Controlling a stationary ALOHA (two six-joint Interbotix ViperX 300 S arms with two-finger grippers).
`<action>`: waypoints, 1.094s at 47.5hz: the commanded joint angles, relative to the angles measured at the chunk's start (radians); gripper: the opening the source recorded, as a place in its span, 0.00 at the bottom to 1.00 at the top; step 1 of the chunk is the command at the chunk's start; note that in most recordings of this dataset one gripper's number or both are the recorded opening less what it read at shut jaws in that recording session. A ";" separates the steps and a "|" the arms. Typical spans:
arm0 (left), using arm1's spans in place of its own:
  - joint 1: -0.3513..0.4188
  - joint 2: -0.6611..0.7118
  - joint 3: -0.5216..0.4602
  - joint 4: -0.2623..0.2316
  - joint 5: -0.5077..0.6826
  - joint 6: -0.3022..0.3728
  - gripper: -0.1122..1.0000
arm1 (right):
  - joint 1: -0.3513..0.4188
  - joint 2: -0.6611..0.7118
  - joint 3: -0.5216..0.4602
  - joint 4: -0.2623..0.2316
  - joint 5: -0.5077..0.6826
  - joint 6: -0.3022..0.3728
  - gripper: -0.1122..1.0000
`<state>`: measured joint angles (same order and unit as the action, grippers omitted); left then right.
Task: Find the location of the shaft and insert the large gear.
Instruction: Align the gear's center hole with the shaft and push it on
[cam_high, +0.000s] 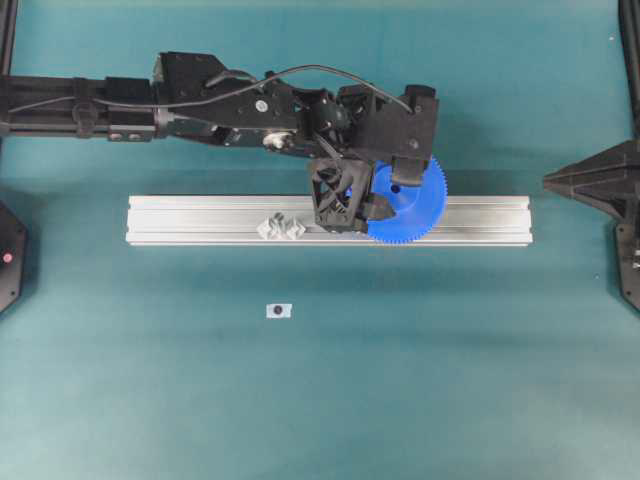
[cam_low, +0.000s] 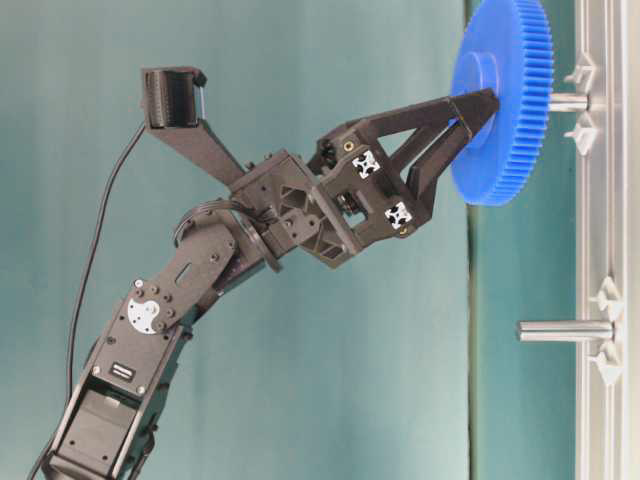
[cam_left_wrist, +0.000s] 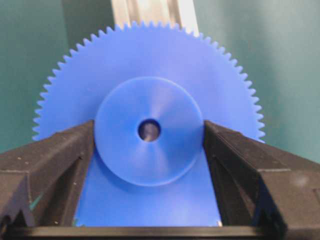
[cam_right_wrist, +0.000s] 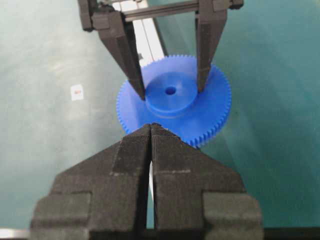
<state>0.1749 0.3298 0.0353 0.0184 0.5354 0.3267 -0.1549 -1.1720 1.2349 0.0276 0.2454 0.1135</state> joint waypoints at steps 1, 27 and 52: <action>0.009 -0.025 -0.014 0.005 0.002 -0.002 0.85 | -0.005 0.005 -0.017 -0.002 -0.008 0.012 0.11; 0.006 -0.020 -0.037 0.005 -0.009 -0.002 0.92 | -0.009 0.005 -0.018 0.005 -0.005 0.015 0.11; -0.008 0.015 -0.092 0.005 0.021 -0.002 0.92 | -0.015 0.005 -0.023 0.006 -0.005 0.015 0.11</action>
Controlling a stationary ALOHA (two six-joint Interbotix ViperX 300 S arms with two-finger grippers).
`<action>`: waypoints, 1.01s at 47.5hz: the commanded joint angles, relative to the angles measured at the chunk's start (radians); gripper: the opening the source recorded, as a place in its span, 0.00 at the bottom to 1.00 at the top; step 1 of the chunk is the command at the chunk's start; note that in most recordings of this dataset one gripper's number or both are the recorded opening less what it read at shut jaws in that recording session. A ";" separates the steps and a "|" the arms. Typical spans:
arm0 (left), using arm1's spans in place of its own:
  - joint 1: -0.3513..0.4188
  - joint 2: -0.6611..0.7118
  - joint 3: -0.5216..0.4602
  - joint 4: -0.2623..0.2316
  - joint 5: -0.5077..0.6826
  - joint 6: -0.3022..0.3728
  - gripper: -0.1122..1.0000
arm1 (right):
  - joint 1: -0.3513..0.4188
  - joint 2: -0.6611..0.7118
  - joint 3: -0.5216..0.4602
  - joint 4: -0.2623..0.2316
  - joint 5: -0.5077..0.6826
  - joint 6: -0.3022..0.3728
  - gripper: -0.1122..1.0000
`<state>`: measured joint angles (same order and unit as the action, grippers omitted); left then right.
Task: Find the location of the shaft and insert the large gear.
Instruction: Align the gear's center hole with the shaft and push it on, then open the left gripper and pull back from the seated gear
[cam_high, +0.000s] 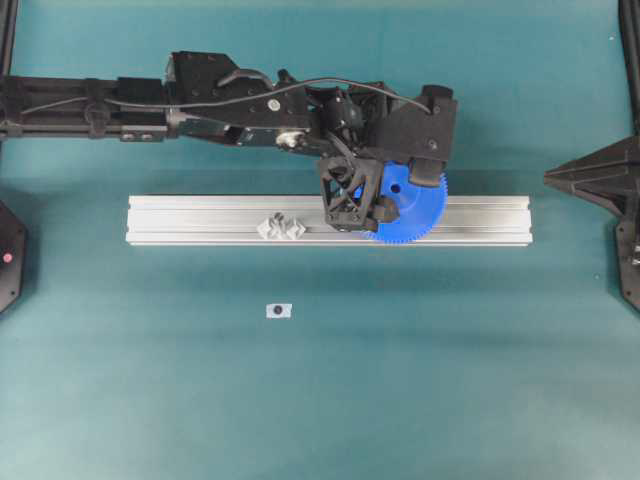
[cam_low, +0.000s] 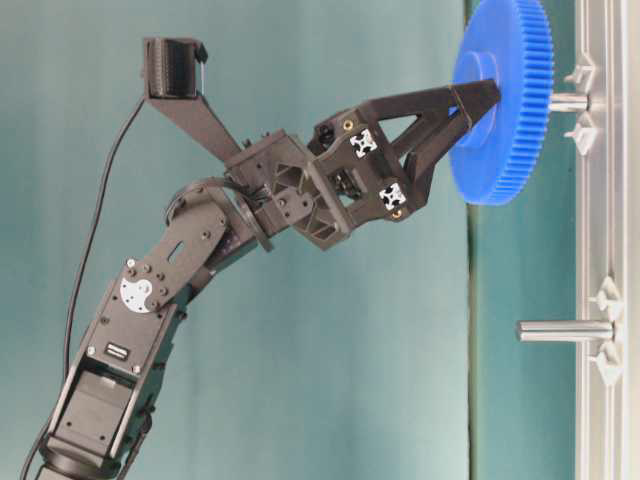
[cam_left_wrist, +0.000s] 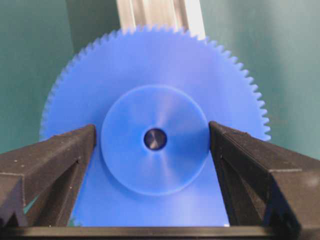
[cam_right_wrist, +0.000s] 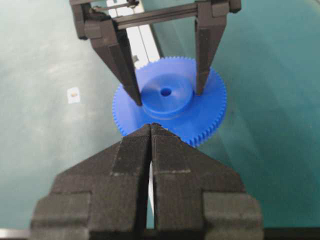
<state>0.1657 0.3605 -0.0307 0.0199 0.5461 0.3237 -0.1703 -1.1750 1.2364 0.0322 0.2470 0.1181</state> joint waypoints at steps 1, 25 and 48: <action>0.002 -0.017 -0.026 0.003 0.017 0.002 0.92 | -0.003 0.008 -0.025 0.002 -0.005 0.011 0.11; -0.017 -0.029 -0.123 0.003 0.130 0.000 0.92 | -0.003 0.008 -0.026 0.002 -0.008 0.011 0.11; -0.002 -0.060 -0.143 0.003 0.137 -0.002 0.92 | 0.000 0.005 -0.029 0.002 -0.005 0.009 0.11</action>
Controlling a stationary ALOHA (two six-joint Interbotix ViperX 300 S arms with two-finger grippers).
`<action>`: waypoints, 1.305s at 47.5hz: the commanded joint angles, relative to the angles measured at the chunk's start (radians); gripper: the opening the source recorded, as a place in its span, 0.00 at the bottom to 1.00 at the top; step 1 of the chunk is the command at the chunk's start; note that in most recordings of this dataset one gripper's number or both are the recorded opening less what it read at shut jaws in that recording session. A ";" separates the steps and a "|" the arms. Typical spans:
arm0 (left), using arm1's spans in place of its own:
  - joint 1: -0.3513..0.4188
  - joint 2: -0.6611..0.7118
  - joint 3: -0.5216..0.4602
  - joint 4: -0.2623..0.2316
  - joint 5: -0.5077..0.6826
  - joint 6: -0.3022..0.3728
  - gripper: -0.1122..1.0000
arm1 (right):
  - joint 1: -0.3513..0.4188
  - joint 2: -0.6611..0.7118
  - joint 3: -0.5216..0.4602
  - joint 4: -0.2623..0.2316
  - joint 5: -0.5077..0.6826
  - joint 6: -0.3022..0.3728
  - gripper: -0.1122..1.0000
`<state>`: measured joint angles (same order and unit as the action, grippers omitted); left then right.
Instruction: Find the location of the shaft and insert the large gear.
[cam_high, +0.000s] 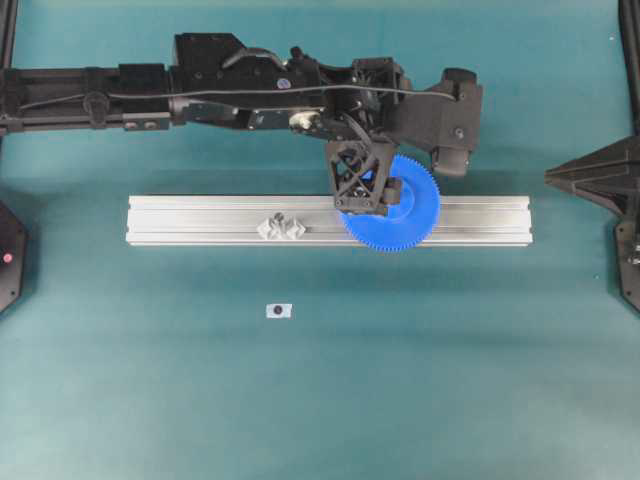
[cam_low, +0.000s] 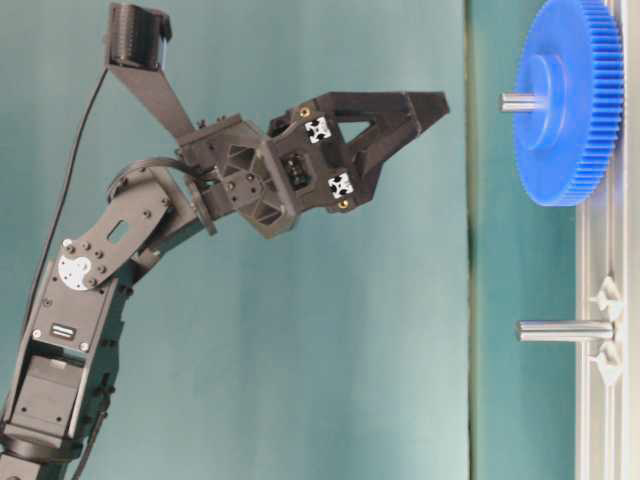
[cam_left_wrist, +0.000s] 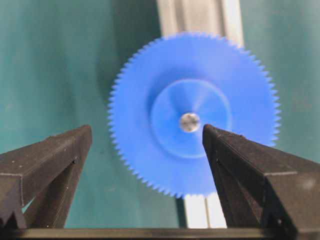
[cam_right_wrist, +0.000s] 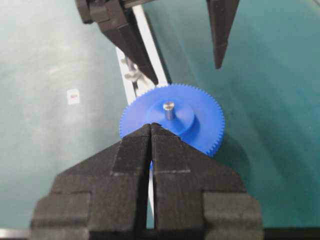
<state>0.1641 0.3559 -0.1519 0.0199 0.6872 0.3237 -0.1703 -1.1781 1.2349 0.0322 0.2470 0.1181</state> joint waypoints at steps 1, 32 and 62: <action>0.000 -0.055 -0.021 0.003 -0.005 -0.002 0.92 | 0.000 0.008 -0.028 0.002 -0.005 0.009 0.11; -0.009 -0.184 0.071 0.002 -0.014 -0.152 0.92 | -0.003 -0.006 -0.023 0.002 -0.003 0.009 0.11; -0.018 -0.379 0.278 0.002 -0.110 -0.176 0.92 | -0.003 -0.017 -0.005 0.002 0.017 0.008 0.11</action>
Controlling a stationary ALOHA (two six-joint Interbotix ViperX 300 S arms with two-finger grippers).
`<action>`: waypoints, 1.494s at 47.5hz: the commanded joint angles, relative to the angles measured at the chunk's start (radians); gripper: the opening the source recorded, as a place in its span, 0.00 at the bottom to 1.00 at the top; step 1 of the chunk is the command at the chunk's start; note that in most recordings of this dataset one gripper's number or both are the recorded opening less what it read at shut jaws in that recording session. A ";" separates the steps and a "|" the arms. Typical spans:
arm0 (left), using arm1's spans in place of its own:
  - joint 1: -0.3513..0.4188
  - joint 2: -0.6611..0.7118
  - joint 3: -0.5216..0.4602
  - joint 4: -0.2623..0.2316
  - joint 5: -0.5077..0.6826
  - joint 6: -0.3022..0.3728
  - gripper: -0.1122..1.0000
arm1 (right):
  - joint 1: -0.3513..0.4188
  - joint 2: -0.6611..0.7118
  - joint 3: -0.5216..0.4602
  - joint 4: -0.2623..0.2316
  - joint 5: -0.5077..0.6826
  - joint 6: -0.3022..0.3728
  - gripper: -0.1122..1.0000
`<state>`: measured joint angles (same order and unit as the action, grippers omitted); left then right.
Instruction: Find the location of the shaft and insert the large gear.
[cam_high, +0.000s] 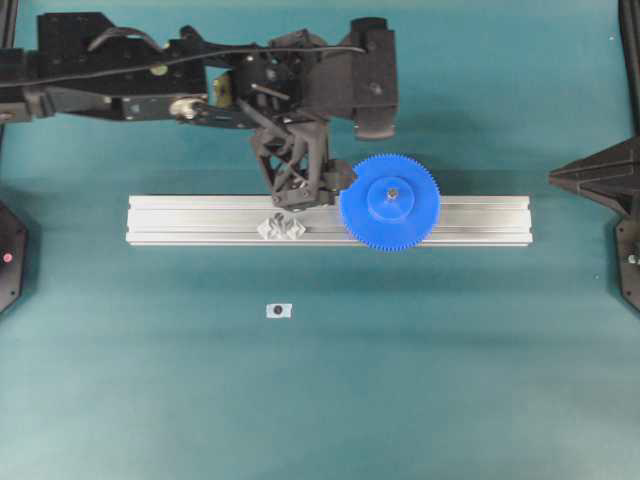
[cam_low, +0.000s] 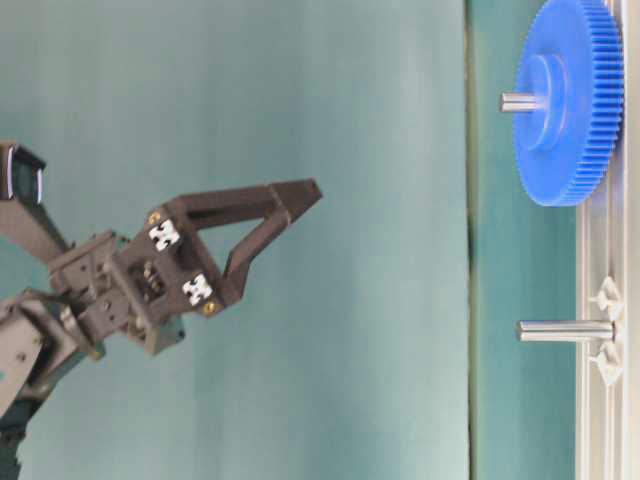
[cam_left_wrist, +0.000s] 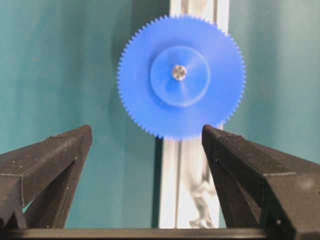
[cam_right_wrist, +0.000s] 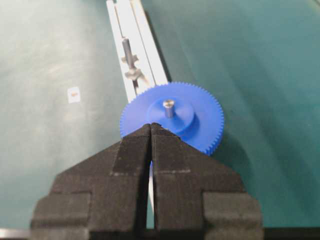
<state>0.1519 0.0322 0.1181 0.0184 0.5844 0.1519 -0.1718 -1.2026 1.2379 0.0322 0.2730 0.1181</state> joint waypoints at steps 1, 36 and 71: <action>-0.008 -0.060 0.015 0.003 -0.008 -0.005 0.92 | -0.002 0.008 -0.005 0.002 -0.008 0.009 0.11; -0.035 -0.322 0.362 0.005 -0.258 -0.103 0.92 | -0.002 0.008 0.005 0.002 -0.008 0.008 0.11; -0.057 -0.503 0.558 0.005 -0.380 -0.118 0.92 | -0.002 0.008 0.009 0.002 -0.005 0.008 0.11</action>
<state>0.1043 -0.4525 0.6826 0.0199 0.2178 0.0337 -0.1703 -1.2026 1.2563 0.0322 0.2746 0.1197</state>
